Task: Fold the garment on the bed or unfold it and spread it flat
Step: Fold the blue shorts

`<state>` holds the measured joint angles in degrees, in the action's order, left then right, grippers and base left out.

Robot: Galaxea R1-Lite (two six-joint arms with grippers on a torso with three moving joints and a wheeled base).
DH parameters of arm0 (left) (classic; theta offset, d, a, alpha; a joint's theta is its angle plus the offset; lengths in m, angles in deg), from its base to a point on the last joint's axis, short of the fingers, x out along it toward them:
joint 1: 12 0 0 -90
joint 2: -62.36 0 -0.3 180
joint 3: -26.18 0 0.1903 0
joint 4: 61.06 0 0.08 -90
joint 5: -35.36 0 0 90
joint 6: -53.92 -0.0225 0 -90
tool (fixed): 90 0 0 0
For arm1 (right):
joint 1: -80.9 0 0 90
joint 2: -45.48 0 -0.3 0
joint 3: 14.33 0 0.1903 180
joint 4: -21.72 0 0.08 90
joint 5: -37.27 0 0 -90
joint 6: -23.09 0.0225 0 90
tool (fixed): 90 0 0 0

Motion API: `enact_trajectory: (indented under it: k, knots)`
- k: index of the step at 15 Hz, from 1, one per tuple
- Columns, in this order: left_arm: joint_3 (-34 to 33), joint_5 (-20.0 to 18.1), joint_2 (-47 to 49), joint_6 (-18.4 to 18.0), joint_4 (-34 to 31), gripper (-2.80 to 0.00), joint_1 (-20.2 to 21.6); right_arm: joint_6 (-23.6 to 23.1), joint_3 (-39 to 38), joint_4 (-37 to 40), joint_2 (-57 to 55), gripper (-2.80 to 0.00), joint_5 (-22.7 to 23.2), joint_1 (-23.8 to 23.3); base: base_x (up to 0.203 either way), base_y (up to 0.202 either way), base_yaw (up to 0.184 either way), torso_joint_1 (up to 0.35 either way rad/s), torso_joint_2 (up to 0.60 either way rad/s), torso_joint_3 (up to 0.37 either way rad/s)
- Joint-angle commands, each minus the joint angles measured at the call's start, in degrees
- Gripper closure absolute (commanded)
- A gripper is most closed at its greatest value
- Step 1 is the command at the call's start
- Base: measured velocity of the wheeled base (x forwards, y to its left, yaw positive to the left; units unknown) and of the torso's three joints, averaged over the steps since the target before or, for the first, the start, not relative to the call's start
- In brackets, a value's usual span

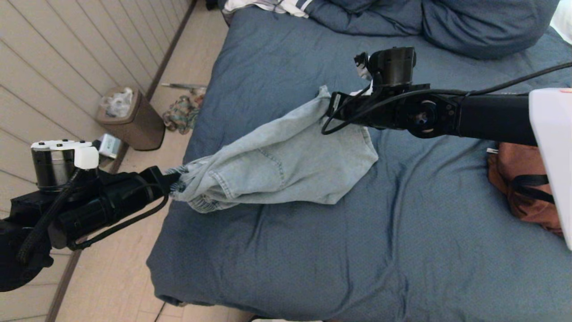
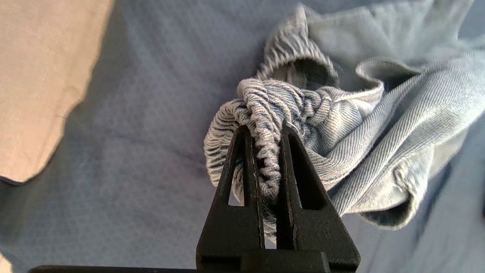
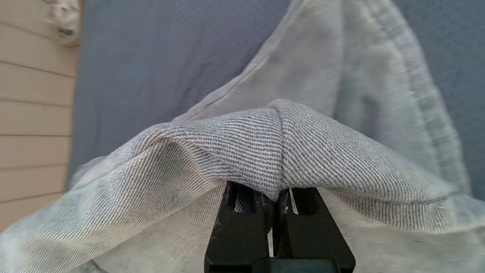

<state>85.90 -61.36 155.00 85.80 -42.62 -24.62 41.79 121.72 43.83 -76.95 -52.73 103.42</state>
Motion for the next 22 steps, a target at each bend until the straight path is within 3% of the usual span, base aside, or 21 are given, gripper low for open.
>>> enact_trajectory:
  k: [1, 10, 17, 22]
  knots:
    - [-0.23, -1.2, 1.05, 0.12, 0.11, -2.8, -0.04, -0.15, 0.0, 0.03, -0.27, -2.8, -0.71, -0.02, 0.0, 0.0, 0.0, 0.0, 0.0, 0.0]
    - [1.6, -1.02, 1.14, -0.16, 0.13, -2.8, 0.18, -0.41, 0.0, -1.4, 1.75, -2.8, -0.74, -1.85, 0.0, 0.0, 0.0, 0.0, 0.0, 0.0]
    - [2.57, -0.87, 2.25, -2.06, -1.55, -2.8, 0.46, 0.1, -1.58, 2.29, 5.26, -2.8, -0.72, -2.72, 0.0, 0.0, 0.0, 0.0, 0.0, 0.0]
    - [2.64, -0.76, -0.29, -4.1, -0.64, -2.8, 7.65, 0.56, -4.79, 1.96, 5.54, -2.8, -0.64, -2.83, 0.0, 0.0, 0.0, 0.0, 0.0, 0.0]
